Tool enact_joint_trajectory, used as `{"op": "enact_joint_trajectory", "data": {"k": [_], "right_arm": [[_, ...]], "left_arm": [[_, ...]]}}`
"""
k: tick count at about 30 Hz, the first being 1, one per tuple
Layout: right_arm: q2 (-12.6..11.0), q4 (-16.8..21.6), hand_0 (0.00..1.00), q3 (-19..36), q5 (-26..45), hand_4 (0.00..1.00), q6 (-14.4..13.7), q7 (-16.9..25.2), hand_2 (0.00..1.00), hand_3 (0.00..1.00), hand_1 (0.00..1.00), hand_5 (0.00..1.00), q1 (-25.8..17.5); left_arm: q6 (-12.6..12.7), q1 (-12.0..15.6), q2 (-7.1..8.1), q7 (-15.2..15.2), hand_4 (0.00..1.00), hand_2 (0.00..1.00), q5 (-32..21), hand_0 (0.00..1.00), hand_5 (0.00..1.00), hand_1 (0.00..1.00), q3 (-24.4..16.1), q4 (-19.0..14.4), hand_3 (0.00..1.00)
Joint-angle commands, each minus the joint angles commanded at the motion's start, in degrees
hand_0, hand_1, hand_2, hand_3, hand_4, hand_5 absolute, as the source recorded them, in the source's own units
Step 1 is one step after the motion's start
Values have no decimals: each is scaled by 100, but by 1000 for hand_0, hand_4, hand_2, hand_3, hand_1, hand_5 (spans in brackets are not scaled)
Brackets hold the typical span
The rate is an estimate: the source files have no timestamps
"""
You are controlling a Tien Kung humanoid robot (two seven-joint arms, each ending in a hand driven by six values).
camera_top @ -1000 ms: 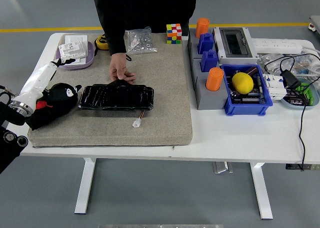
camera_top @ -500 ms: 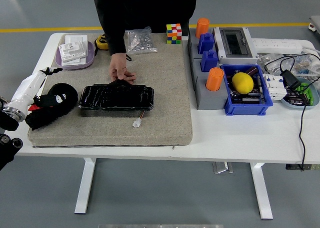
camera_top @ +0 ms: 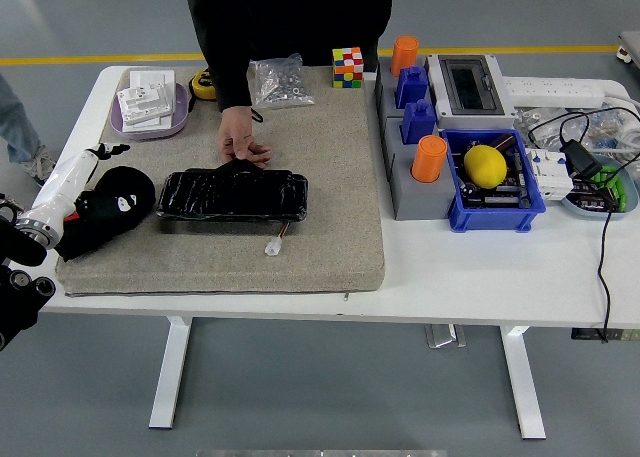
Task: Pick the rag up,wipe the panel,place it on the desk
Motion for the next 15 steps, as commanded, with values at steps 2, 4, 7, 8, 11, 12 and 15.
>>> {"op": "enact_joint_trajectory", "data": {"k": [2,4,7,8,11,12,15], "right_arm": [[2,12,711,-2,-4,998,-6,7,677,610,571,597,1],[6,28,711,4,-12,998,-16,16,677,610,571,597,-1],[5,48,711,11,-21,998,-30,26,677,610,571,597,-2],[5,49,711,12,-26,998,-32,24,677,610,571,597,-1],[5,61,711,24,-34,998,-44,34,677,610,571,597,-2],[7,67,711,29,-36,998,-47,38,677,610,571,597,-5],[10,77,712,35,-44,998,-51,45,677,610,570,598,-7]], "left_arm": [[5,-13,-12,-11,767,869,-25,826,157,871,12,72,839],[6,-31,-22,-15,767,869,-41,826,157,871,29,136,839],[8,-53,-49,-23,766,866,-87,823,154,868,43,235,839],[10,-52,-53,-25,766,866,-84,823,154,868,46,243,839],[10,-62,-63,-18,766,866,-71,823,154,868,80,279,839],[9,-72,-68,-19,766,866,-97,823,154,868,97,316,839],[7,-85,-90,-20,769,861,-131,818,172,860,106,396,834]]}}
